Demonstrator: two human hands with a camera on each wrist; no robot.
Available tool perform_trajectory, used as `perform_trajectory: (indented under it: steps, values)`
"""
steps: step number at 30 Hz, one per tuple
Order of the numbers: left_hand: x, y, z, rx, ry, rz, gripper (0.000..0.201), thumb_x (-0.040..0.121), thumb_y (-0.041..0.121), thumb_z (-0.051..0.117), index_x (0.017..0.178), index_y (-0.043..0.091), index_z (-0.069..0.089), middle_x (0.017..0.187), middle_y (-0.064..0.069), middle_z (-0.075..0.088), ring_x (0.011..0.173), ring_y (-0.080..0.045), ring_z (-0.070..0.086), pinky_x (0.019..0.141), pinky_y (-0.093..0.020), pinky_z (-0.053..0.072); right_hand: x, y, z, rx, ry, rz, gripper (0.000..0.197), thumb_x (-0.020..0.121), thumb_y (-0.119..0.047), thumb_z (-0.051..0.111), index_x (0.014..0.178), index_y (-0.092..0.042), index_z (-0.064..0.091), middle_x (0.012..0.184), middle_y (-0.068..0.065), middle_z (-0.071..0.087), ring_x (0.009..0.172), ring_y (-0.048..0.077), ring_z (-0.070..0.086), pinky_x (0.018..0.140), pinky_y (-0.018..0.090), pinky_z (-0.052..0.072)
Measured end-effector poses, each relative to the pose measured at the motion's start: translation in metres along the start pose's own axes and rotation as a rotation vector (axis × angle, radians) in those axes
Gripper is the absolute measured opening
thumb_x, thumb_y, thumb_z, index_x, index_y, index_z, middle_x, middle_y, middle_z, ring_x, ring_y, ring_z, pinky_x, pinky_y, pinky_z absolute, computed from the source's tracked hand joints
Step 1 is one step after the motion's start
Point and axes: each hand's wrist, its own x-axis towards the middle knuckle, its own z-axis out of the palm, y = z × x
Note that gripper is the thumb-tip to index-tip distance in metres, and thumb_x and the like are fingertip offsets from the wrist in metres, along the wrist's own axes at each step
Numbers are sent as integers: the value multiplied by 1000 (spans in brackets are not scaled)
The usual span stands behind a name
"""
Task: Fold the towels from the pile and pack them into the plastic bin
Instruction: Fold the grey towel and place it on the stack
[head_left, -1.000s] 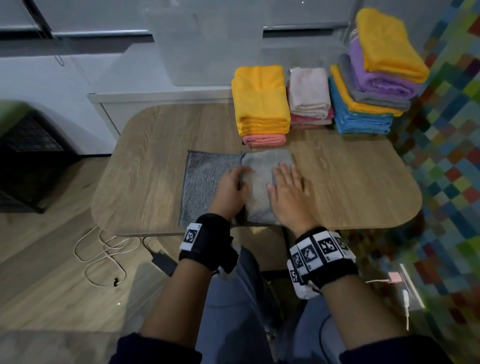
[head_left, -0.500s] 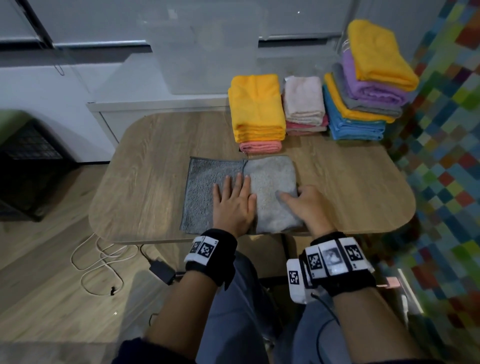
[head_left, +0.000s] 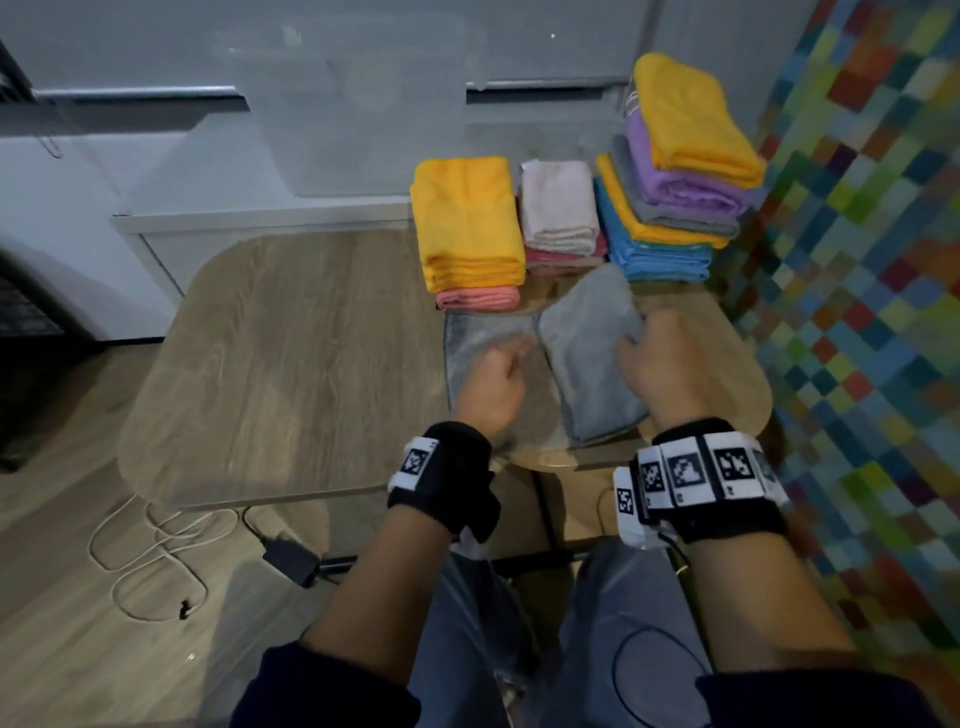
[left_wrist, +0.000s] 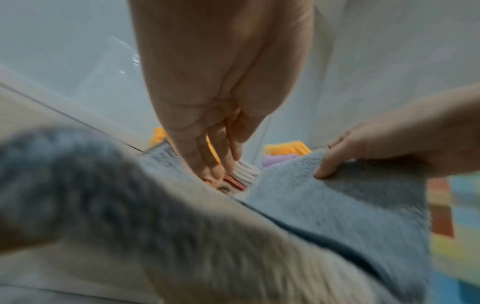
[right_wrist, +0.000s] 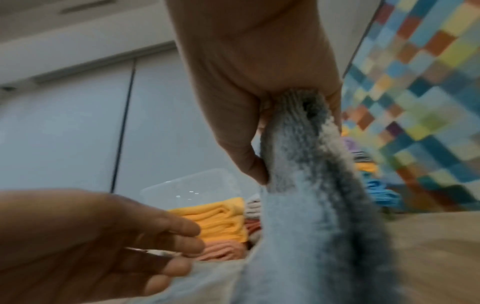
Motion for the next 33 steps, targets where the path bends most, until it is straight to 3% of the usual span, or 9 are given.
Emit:
perform_trajectory:
  steps: [3, 6, 8, 12, 18, 22, 26, 29, 33]
  values:
    - [3, -3, -22, -400, 124, -200, 23, 100, 19, 38, 113, 10, 55, 112, -15, 63, 91, -20, 63, 87, -35, 49, -15, -34, 11, -94, -4, -152, 36, 87, -20, 56, 120, -7, 50, 110, 20, 60, 102, 37, 58, 80, 41, 47]
    - [7, -5, -41, -695, 153, -398, 35, 97, 46, 35, 97, 18, 57, 79, -2, 68, 65, -13, 64, 65, -28, 53, -34, -61, 28, 27, -141, -288, 33, 88, -25, 57, 115, -7, 51, 108, 17, 61, 101, 34, 57, 82, 41, 48]
    - [5, -8, -44, -677, 96, -454, 39, 93, 47, 45, 106, 14, 61, 83, -4, 68, 72, -16, 64, 67, -29, 52, -42, -68, 42, 198, -261, -331, 18, 91, -25, 54, 100, -9, 56, 100, 14, 63, 97, 32, 58, 82, 41, 48]
    - [-4, -15, -36, -615, 203, -488, 47, 86, 2, 60, 129, 7, 43, 92, -6, 58, 84, -23, 58, 81, -42, 49, -40, -56, 53, 378, -165, -328, 15, 94, -9, 46, 93, -9, 62, 97, 10, 65, 89, 22, 58, 72, 30, 43]
    - [-6, -16, -35, -757, 258, -531, 37, 92, 5, 45, 127, 16, 38, 104, -3, 53, 92, -23, 55, 82, -43, 50, -37, -25, 59, 220, 14, -352, 23, 91, -3, 45, 106, -9, 62, 110, 10, 62, 106, 24, 56, 84, 29, 41]
    - [-8, -20, -32, -574, 250, -461, 46, 92, 9, 43, 136, 17, 34, 125, -11, 54, 109, -28, 56, 97, -50, 47, -46, -28, 85, 91, -108, -556, 45, 97, -26, 31, 134, -7, 50, 145, 9, 43, 140, 24, 30, 114, 34, 18]
    - [-5, -20, -30, -79, 343, -304, 47, 91, 5, 47, 136, 2, 34, 132, -20, 45, 120, -31, 46, 98, -33, 36, -47, -22, 97, -190, -330, -512, 50, 103, -34, 17, 150, -17, 18, 159, -4, 9, 146, 11, -2, 118, 36, -4]
    - [-8, -26, -25, 404, 302, -332, 41, 94, 23, 48, 127, 0, 41, 127, -20, 42, 115, -35, 44, 96, -35, 33, -44, -25, 95, -215, -381, -504, 50, 103, -33, 18, 151, -18, 13, 159, -5, 5, 146, 11, -5, 118, 38, -4]
    - [-6, -29, -25, 559, 199, -412, 45, 97, 38, 41, 117, -1, 49, 122, -19, 51, 114, -34, 46, 94, -36, 34, -30, -28, 88, -9, -467, -456, 44, 102, -26, 31, 145, -14, 34, 158, 4, 13, 146, 22, 5, 117, 41, 6]
